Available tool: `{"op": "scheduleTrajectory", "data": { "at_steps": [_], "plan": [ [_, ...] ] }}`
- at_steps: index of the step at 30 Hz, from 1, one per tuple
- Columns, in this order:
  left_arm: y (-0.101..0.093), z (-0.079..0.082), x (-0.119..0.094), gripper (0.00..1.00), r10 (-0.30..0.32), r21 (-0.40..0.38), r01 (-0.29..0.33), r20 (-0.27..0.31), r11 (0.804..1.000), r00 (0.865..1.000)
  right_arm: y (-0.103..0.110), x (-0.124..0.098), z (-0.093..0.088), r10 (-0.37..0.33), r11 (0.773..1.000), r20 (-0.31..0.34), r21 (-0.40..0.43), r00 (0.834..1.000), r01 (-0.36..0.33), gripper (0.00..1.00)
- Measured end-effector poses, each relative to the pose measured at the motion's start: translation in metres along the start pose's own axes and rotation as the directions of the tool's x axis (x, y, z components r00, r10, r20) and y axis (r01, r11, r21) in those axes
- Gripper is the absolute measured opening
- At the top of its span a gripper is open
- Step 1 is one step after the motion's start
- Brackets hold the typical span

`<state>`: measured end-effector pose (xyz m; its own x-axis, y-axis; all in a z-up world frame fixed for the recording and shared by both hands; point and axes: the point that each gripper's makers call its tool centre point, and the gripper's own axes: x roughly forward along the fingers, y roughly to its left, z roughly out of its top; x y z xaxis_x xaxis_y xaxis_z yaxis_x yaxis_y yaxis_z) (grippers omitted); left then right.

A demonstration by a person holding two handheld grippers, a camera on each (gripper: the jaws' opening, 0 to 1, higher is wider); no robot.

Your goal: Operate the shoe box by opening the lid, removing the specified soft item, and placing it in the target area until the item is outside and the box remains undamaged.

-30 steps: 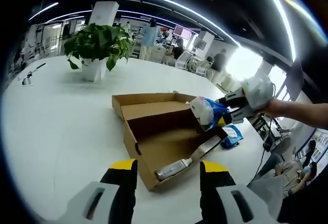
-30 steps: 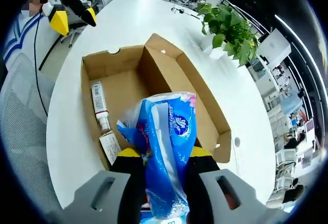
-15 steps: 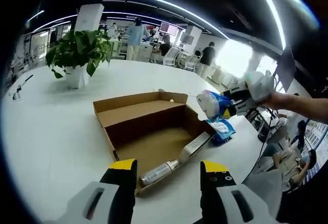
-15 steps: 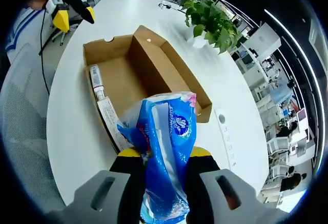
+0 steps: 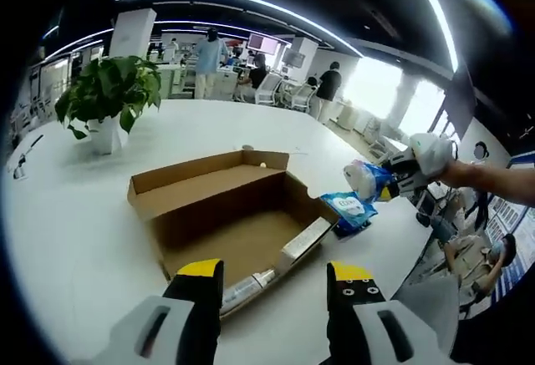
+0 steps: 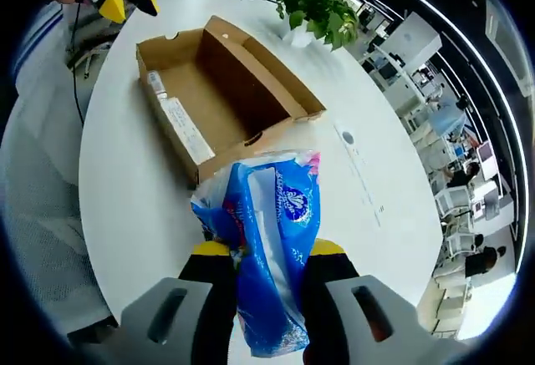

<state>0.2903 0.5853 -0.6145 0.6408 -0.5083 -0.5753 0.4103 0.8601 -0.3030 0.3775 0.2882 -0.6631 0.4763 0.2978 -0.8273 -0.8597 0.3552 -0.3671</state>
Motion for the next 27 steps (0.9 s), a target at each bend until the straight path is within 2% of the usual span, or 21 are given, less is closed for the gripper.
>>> {"op": "scheduleTrajectory", "data": {
  "at_steps": [8, 13, 19, 27],
  "plan": [
    [-0.012, -0.003, 0.007, 0.51, -0.002, 0.009, 0.002, -0.003, 1.0, 1.0, 0.0, -0.017, -0.06, -0.011, 0.998, -0.049, 0.06, 0.999, 0.014, 0.26],
    [-0.015, -0.006, 0.009, 0.51, 0.005, 0.004, -0.005, -0.008, 1.0, 1.0, 0.001, -0.036, -0.096, -0.028, 0.994, -0.08, 0.1, 0.996, 0.036, 0.26],
    [-0.023, -0.007, 0.01, 0.51, 0.015, 0.003, -0.015, -0.016, 1.0, 1.0, -0.003, -0.048, -0.13, -0.04, 0.989, -0.105, 0.139, 0.994, 0.055, 0.26],
    [-0.032, -0.004, 0.01, 0.51, 0.033, 0.008, -0.033, -0.013, 0.999, 0.999, -0.002, -0.052, -0.159, -0.04, 0.984, -0.125, 0.168, 0.991, 0.061, 0.26]
  ]
}}
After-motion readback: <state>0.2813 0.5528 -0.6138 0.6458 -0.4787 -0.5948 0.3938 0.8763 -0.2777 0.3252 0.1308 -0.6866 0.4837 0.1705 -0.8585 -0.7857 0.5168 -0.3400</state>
